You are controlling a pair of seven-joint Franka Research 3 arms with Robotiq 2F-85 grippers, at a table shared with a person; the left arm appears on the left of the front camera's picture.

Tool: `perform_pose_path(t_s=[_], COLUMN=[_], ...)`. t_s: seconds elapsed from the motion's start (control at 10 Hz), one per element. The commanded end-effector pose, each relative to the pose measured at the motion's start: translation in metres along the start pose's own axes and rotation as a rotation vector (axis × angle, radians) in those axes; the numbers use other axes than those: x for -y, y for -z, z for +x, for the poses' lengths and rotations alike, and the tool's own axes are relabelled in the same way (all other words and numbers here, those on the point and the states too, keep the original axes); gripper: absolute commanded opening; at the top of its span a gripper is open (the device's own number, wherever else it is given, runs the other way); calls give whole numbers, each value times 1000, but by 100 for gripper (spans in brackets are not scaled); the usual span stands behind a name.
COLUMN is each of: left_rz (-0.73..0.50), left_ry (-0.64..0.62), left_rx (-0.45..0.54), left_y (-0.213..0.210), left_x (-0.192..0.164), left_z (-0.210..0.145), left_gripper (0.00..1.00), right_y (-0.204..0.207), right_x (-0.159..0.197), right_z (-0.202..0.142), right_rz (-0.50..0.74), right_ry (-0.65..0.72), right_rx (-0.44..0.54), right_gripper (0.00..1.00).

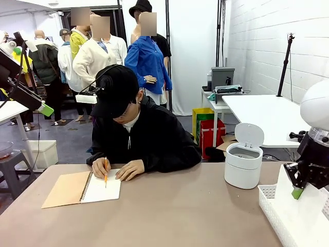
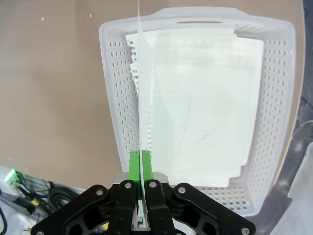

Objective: Sort the paper based on its condition.
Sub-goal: If a person hands you a paper, place it in the Organizing basket , and if it's crumpled, put it in the Trash can.

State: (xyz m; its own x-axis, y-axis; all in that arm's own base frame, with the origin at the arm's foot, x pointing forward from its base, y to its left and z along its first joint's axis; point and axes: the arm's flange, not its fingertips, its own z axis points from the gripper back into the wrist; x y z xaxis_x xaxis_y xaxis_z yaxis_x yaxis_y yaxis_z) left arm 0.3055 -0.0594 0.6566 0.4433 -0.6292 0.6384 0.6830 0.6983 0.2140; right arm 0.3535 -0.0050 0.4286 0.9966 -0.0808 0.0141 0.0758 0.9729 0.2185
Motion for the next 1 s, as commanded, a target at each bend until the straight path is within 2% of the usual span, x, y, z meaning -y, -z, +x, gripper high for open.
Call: perform_pose_path(t_s=[0.0,0.4,0.5,0.9], left_rz=[-1,-1,-1,-1], left_ry=[0,0,0,0], left_rx=[1,1,1,1], left_y=[0,0,0,0], left_x=[0,0,0,0], left_z=[0,0,0,0], left_gripper=[100,100,100,100], right_y=[52,70,72,70], right_x=[12,27,33,36], right_z=[-44,-52,-55,-55], right_rz=[42,-27,-30,-39], right_ry=[-6,12,23,18], right_rx=[-5,-43,-65,-51], right_gripper=[0,0,8,85])
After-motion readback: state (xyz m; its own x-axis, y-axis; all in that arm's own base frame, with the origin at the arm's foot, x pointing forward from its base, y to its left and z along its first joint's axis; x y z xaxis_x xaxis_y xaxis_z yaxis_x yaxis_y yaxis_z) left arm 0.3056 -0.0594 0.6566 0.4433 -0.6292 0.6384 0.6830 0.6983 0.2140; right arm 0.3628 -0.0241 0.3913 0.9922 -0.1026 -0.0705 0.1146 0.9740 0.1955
